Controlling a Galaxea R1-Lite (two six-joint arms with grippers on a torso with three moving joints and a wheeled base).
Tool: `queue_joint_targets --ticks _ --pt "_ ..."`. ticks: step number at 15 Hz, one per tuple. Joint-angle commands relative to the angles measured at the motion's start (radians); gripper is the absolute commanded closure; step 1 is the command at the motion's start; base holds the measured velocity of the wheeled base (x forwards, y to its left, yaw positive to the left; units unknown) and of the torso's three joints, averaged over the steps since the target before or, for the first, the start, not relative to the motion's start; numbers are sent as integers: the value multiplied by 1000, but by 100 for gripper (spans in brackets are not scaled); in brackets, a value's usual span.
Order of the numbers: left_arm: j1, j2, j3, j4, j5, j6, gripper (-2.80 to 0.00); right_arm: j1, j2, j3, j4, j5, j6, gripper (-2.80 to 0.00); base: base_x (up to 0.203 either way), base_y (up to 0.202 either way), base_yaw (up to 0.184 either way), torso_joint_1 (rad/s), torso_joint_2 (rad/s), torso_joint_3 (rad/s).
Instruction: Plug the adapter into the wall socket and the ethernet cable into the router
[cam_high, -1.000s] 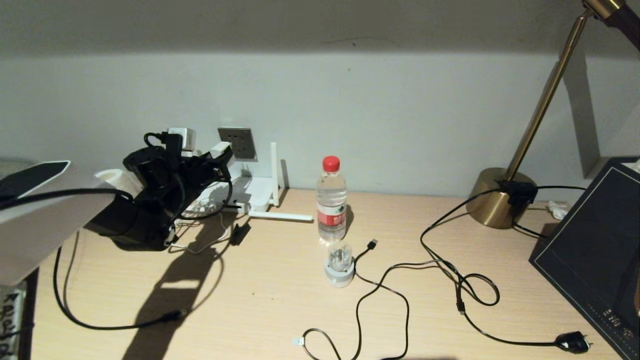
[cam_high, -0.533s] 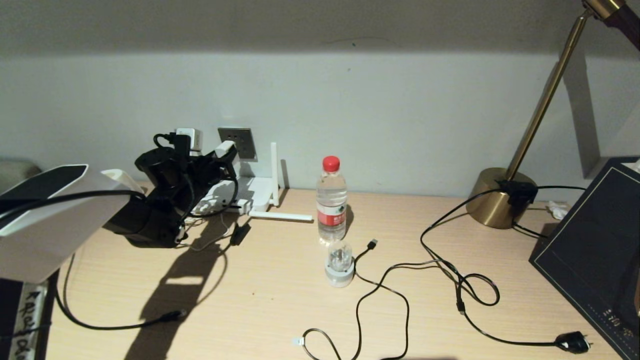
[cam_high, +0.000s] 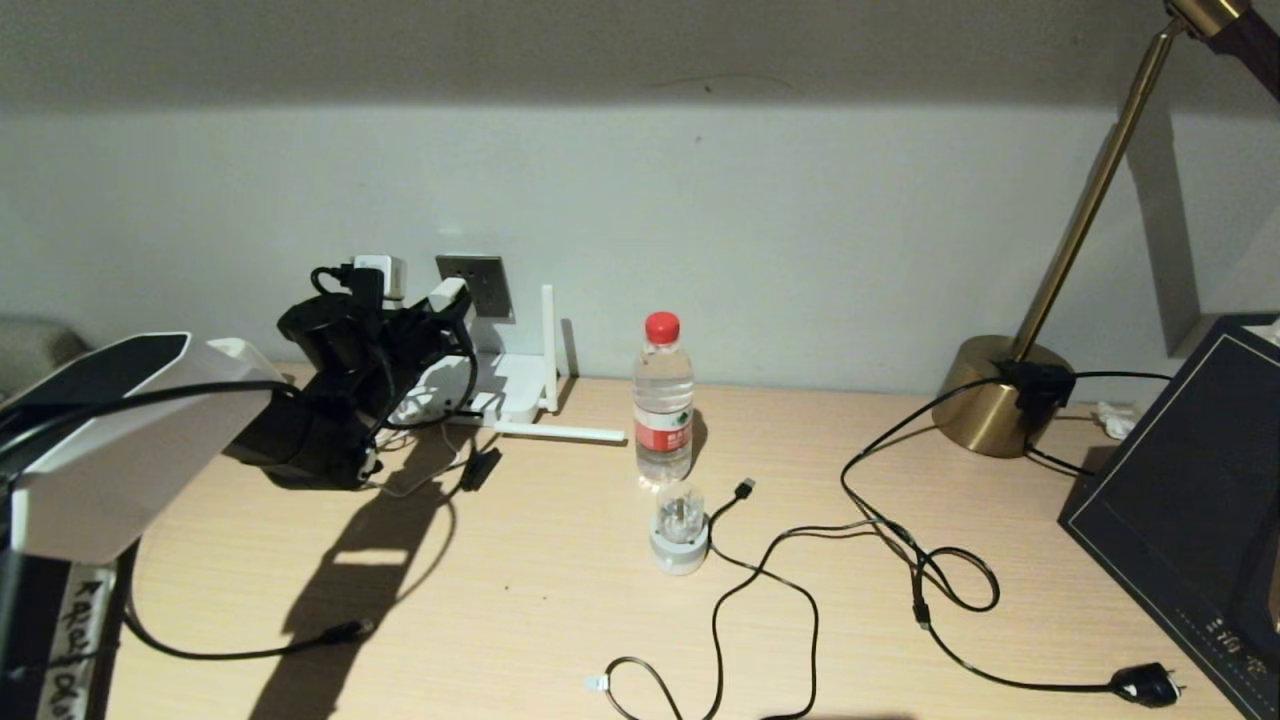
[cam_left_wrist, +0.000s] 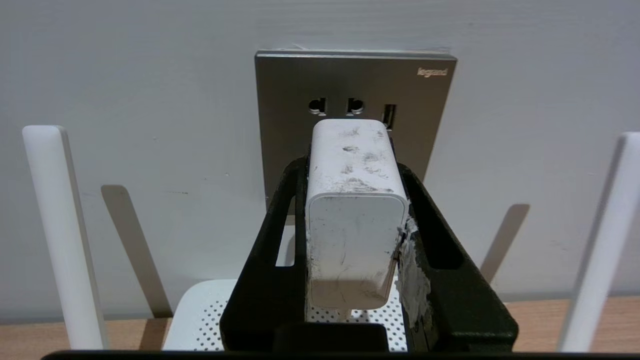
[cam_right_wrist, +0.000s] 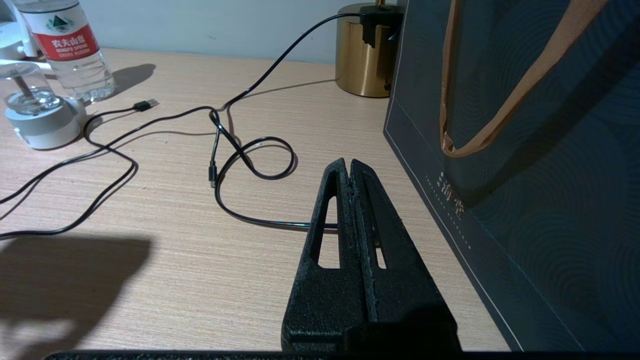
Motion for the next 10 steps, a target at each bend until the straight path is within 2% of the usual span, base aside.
queue_joint_targets --ticks 1,10 --pt "3 15 -23 -7 -1 0 0 1 1 35 -1 1 0 0 0 0 0 0 0 0" --pt "4 82 -132 -2 -4 0 0 1 1 35 -1 1 0 0 0 0 0 0 0 0"
